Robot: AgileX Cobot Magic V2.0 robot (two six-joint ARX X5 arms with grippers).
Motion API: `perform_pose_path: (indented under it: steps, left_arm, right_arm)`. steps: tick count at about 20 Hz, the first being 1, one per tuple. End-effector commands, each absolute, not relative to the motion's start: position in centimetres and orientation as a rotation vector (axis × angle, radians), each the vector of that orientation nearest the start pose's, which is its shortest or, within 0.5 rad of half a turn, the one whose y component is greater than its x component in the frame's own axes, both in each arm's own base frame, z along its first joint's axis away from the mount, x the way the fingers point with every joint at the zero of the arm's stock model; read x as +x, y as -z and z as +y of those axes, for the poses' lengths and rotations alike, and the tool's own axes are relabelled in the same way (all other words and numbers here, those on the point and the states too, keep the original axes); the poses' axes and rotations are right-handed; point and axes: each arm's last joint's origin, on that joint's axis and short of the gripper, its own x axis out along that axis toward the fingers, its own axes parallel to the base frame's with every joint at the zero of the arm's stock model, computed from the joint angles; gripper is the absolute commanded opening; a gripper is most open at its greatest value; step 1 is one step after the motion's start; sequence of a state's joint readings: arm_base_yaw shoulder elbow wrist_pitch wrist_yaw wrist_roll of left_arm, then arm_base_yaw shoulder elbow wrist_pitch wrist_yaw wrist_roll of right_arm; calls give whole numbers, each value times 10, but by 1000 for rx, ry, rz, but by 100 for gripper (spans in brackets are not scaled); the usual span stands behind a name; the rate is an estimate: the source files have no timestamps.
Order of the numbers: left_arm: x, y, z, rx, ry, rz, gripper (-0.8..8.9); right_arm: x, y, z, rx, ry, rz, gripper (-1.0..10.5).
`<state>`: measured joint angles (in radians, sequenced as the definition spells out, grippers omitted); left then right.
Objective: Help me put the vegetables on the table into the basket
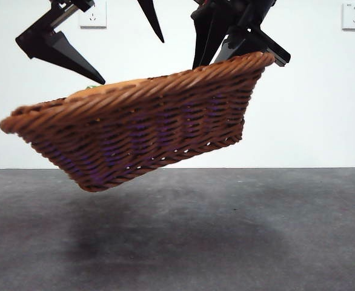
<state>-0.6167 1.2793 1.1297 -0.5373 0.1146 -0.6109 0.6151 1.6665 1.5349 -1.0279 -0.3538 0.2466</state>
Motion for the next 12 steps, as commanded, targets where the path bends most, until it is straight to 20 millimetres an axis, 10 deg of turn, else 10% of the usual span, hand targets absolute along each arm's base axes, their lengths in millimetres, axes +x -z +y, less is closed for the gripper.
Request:
perform_pose_path:
  steps: [1, 4, 7, 12]
  left_arm:
    - [205, -332, -148, -312, 513, 798, 501]
    - [175, -349, -126, -184, 559, 760, 444]
    - [143, -358, -104, -95, 559, 767, -26]
    - [109, -362, -80, -42, 562, 806, -5]
  right_arm:
    - [272, -309, 192, 55, -692, 1269, -8]
    - [286, -309, 169, 86, -638, 1253, -8]
    - [303, -309, 136, 127, -565, 1229, -8]
    - [327, -306, 72, 208, -481, 1183, -8]
